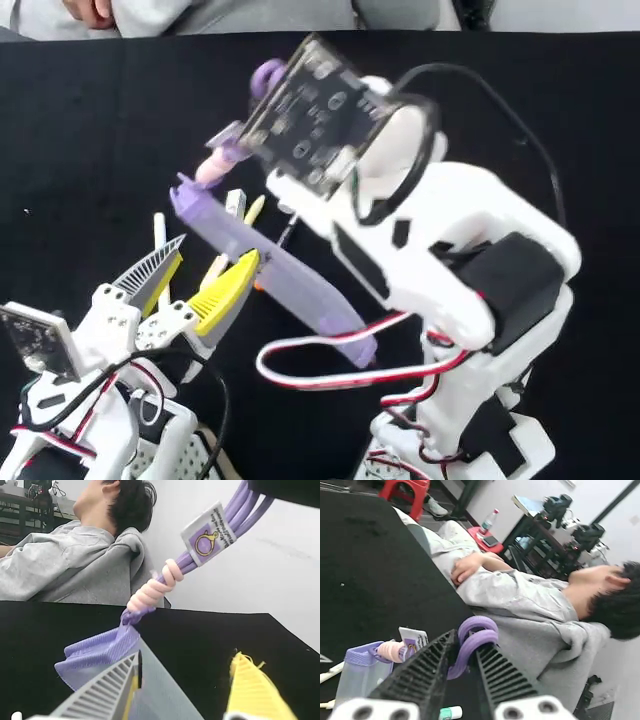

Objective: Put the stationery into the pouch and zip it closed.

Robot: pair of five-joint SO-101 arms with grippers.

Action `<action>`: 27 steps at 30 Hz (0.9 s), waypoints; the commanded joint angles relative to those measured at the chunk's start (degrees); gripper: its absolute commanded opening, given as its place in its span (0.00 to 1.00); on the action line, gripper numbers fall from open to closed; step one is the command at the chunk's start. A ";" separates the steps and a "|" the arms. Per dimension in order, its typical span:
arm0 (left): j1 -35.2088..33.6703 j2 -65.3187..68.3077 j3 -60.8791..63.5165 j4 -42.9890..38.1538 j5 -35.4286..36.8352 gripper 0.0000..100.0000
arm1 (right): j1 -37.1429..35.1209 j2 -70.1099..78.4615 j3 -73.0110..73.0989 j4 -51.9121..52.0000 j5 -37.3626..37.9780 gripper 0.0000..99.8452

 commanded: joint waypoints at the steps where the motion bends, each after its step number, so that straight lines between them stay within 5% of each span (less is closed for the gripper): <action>1: -0.31 0.35 -1.54 -0.35 0.70 0.29 | -2.81 -3.74 -0.22 0.00 -0.53 0.01; 11: -0.66 0.35 11.47 -5.36 0.53 0.29 | -4.66 -5.76 -0.22 1.85 -0.53 0.01; 21: -1.10 0.35 10.86 -6.15 0.26 0.29 | -10.64 -6.20 -0.66 6.68 -0.53 0.01; 27: -10.33 0.35 11.30 -2.99 -0.26 0.29 | -11.69 -6.20 -0.66 6.86 -0.53 0.01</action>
